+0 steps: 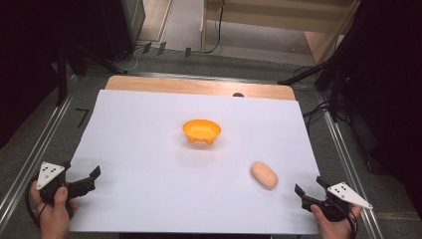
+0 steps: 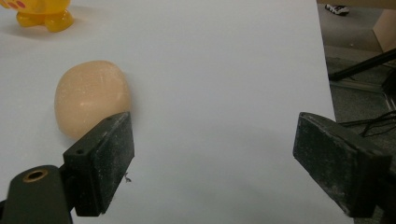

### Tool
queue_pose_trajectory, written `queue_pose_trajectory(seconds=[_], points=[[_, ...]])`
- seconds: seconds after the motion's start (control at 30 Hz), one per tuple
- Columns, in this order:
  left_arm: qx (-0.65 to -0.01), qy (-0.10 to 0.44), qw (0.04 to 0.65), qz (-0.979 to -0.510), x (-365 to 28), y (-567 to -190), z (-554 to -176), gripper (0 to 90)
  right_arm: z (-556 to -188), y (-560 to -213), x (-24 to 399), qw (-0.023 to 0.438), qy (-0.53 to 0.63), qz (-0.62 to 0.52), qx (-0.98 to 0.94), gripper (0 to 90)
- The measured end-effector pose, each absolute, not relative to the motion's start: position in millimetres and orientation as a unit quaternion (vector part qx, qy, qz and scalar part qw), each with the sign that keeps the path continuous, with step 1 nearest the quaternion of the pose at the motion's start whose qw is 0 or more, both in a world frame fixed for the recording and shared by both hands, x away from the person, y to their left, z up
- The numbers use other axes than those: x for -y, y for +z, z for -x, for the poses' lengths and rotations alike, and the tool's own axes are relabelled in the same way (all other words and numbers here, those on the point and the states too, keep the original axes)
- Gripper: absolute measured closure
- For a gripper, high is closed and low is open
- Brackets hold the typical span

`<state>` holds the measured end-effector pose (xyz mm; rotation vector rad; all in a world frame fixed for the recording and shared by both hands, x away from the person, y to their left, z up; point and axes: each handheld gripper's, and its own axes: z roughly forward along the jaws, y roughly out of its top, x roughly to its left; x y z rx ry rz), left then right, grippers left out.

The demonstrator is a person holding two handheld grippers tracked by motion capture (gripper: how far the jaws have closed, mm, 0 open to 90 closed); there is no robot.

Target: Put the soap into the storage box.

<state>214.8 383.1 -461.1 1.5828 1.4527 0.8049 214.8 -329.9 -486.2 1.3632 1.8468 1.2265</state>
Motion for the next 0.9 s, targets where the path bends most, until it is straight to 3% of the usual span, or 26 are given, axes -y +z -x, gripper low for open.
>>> queue_pose_trajectory(seconds=[0.2, 0.33, 0.37, 0.43, 0.53, 0.6, 0.73, 0.9], points=[[-0.577, 0.32, 0.412, -0.628, -383.2, -461.1, -214.7, 0.5, -219.4, -484.1, 326.5, 0.26, 0.435, -0.507, -0.698, 13.9], [-0.579, 0.32, 0.409, -0.629, -382.9, -461.1, -215.1, 0.5, -224.3, -478.7, 325.5, 0.238, 0.426, -0.5, -0.715, 20.7], [-0.578, 0.32, 0.409, -0.629, -382.8, -461.2, -215.3, 0.5, -227.6, -472.5, 322.2, 0.241, 0.4, -0.486, -0.739, 29.1], [-0.579, 0.32, 0.409, -0.628, -382.8, -461.2, -215.3, 0.5, -231.0, -468.4, 320.3, 0.238, 0.391, -0.478, -0.75, 29.9], [-0.578, 0.32, 0.409, -0.629, -382.8, -461.1, -215.0, 0.5, -239.5, -461.7, 319.7, 0.187, 0.404, -0.459, -0.769, 41.0], [-0.578, 0.321, 0.411, -0.628, -382.8, -461.1, -214.9, 0.5, -246.0, -456.9, 317.6, 0.163, 0.404, -0.442, -0.784, 42.8], [-0.577, 0.32, 0.41, -0.629, -382.9, -461.2, -215.1, 0.5, -254.8, -448.8, 304.6, 0.19, 0.335, -0.422, -0.821, 36.9], [-0.577, 0.319, 0.411, -0.629, -382.9, -461.1, -215.1, 0.5, -270.0, -442.5, 289.6, 0.16, 0.272, -0.419, -0.851, 30.1]])
